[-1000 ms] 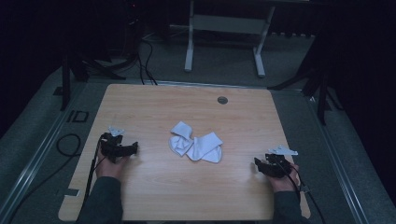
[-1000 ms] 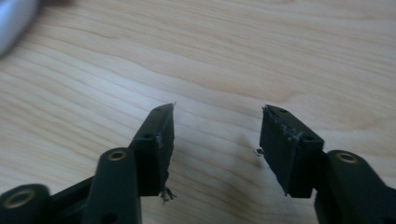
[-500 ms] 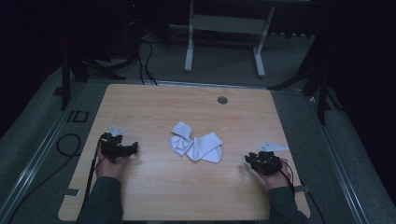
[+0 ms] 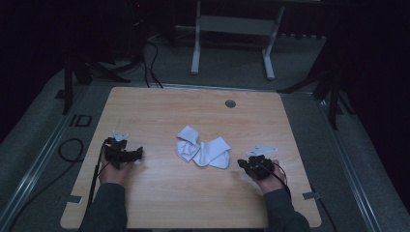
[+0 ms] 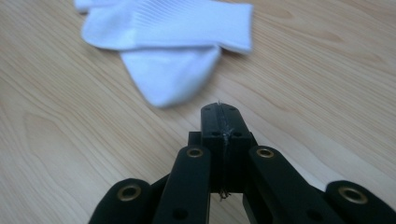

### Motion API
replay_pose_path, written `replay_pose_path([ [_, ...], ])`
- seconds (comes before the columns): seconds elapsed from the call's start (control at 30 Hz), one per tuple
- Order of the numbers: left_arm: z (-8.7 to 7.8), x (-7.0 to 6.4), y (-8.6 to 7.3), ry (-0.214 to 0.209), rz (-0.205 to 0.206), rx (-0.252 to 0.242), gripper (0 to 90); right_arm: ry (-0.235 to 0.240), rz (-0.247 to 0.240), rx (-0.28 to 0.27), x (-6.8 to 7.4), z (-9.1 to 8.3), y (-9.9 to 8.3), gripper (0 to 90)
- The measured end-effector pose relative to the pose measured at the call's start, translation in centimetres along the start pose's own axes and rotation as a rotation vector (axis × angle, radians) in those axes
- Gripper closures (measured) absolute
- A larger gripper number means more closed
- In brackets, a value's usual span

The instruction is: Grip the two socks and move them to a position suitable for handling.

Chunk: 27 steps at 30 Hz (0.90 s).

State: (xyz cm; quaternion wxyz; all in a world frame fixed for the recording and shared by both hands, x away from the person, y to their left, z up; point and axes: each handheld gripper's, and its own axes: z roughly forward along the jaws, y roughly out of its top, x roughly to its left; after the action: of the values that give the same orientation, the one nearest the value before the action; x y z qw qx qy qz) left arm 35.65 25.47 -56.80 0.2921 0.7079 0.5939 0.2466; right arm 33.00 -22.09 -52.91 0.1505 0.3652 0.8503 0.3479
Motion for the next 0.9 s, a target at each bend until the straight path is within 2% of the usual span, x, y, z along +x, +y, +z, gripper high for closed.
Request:
replay_pose_path([
  [0.33,0.0,0.0,0.0,0.000,0.000,0.000,13.0,0.043,-0.042,-0.001,2.6,3.1,2.2,89.8],
  [0.43,0.0,0.0,0.0,0.000,0.001,0.000,13.0,0.047,-0.043,0.007,2.8,3.7,2.4,89.8],
  [0.5,0.0,0.0,0.0,0.000,0.000,0.000,13.0,0.052,-0.034,0.043,2.9,5.0,2.3,89.8],
  [0.67,0.0,0.0,0.0,0.000,0.001,0.000,13.0,0.070,-0.020,0.051,2.8,5.0,1.7,89.8],
  [0.9,0.0,0.0,0.0,0.000,0.000,0.000,13.0,0.117,-0.062,0.077,2.4,3.4,0.3,89.8],
])
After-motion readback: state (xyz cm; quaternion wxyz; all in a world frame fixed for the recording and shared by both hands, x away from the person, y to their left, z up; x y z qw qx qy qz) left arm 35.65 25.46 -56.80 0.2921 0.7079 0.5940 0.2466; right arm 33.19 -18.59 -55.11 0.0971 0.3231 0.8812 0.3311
